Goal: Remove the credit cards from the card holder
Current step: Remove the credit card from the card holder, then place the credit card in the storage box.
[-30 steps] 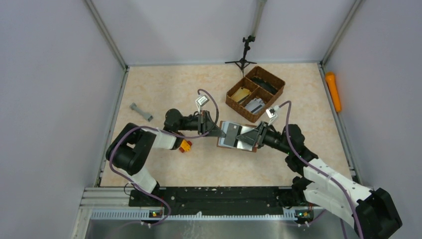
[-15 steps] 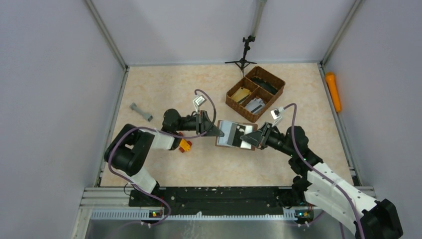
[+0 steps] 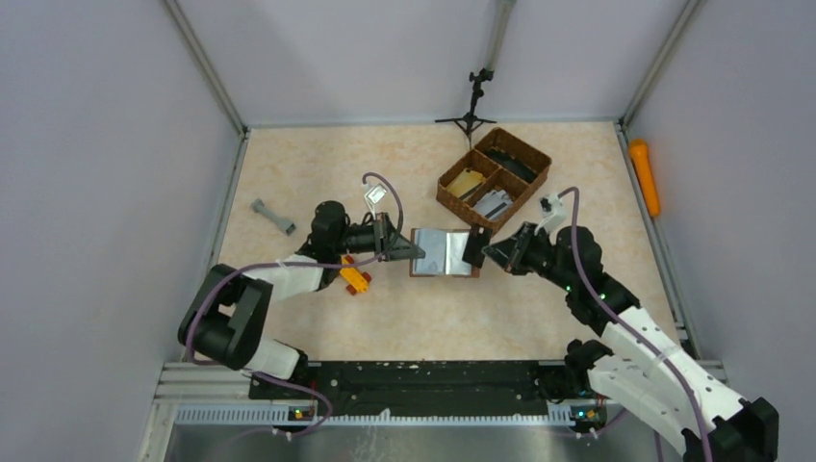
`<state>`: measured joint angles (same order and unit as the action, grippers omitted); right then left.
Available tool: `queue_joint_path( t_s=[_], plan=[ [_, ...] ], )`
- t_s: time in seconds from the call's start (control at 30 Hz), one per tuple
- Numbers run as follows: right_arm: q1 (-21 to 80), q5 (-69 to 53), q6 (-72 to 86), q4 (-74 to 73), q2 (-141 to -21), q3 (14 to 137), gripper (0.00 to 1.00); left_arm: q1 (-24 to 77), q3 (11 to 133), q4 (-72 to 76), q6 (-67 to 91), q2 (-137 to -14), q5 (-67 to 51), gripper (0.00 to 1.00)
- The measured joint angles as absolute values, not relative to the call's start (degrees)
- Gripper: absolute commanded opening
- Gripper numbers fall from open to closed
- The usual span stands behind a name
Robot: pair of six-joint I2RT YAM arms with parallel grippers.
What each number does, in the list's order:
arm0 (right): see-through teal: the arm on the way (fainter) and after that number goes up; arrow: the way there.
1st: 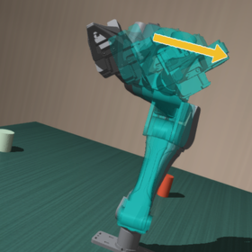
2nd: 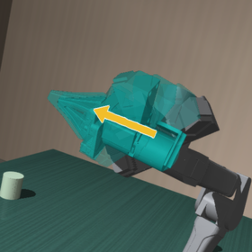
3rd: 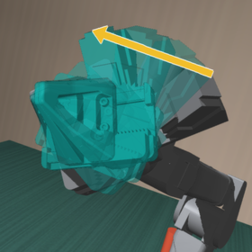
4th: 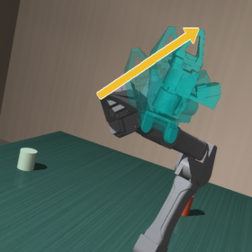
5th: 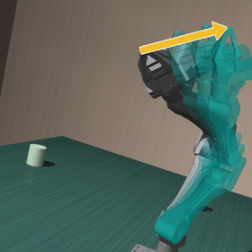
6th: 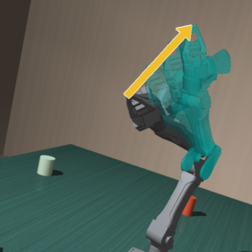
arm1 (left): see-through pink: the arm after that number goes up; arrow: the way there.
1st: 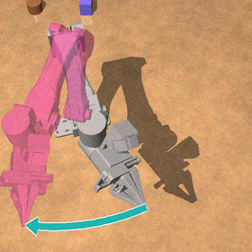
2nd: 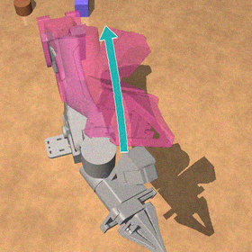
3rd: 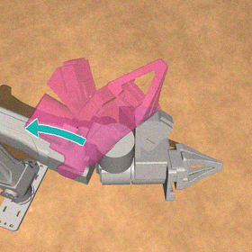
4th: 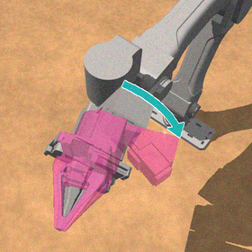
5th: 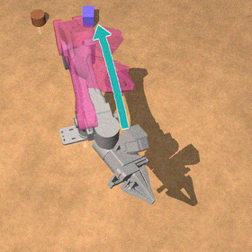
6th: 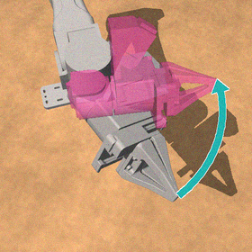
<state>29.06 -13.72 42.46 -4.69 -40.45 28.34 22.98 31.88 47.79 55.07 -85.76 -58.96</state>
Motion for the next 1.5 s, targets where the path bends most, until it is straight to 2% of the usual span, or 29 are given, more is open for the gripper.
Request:
queue_joint_path(
  t_s=[0.17,0.47,0.63,0.83,1.1,1.23,1.5],
  plan=[
    [29.06,-7.42,37.93,-10.76,-44.58,35.64,0.0,22.96,33.87,28.4,42.15,-79.55,-50.02,0.0],
    [28.84,3.42,36.1,-13.41,-50.61,40.42,0.0,22.83,35.38,12.19,32.88,-79.29,-39.62,0.01],
    [24.18,6.7,35.92,-13.98,-59.99,48.07,0.0,22.79,35.55,9.39,30.76,-79.24,-36.14,0.01],
    [14.59,0.62,40.88,-8.36,-67.4,50.17,0.0,22.79,34.79,9.82,29.06,-77.06,-32.99,0.01],
    [13.69,-0.27,42.06,-7.7,-82.41,59.29,0.0,22.79,32.73,11.77,28.1,-74.72,-30.96,0.01],
    [12.05,0.21,44.56,-6.04,-84.68,59.79,0.0,22.74,32.18,12.38,28.1,-74.72,-30.68,0.01],
    [9.85,1.91,62.06,10.63,-88.84,58.5,0.0,22.74,32.18,13.21,28.1,-74.74,-30.61,0.01]
  ],
)
